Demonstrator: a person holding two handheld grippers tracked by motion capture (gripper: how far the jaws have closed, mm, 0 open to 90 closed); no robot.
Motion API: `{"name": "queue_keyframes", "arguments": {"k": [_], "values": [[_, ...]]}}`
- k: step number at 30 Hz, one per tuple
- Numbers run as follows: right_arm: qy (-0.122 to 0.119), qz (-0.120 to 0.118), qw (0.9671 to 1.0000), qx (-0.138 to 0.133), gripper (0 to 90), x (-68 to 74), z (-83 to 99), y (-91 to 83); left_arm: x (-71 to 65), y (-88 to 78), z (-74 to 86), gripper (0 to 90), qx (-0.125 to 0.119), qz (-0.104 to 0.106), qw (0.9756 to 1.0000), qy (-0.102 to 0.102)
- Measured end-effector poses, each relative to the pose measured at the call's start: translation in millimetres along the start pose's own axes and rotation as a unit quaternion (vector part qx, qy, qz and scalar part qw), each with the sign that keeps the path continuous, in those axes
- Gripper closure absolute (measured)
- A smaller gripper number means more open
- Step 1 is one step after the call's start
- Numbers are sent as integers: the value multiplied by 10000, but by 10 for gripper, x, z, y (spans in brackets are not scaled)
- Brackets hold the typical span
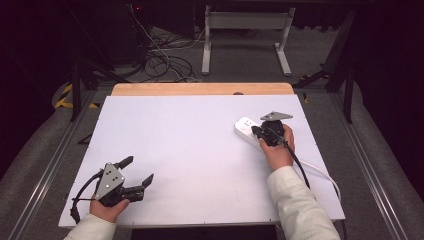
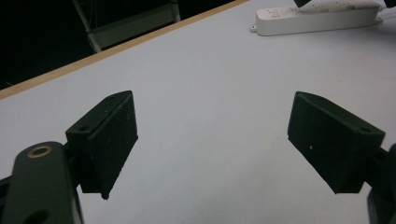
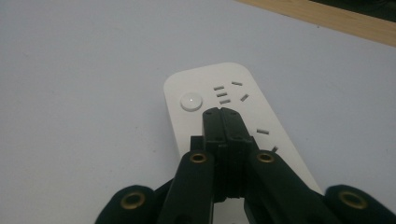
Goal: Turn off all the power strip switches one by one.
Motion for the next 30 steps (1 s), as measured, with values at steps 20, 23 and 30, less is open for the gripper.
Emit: {"name": "queue_keyframes", "arguments": {"k": [20, 23, 30], "values": [[-133, 79, 9997, 171, 900, 26, 36, 53, -5, -3, -4, 167, -17, -4, 10000, 4], [-168, 74, 9996, 195, 900, 33, 39, 58, -4, -4, -3, 167, -20, 1, 10000, -6], [-156, 50, 9996, 217, 900, 29, 40, 63, -5, -3, -2, 167, 1, 2, 10000, 18]]}}
Point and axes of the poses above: each handheld gripper's, and its own axes: y roughly forward along the jaws, z roughly out of its underside, x roughly to its left, the point moved 3 cm from there along y, roughly forward along the jaws, and after that the axes turned 10 degrees about y, right-handed, at the moved point
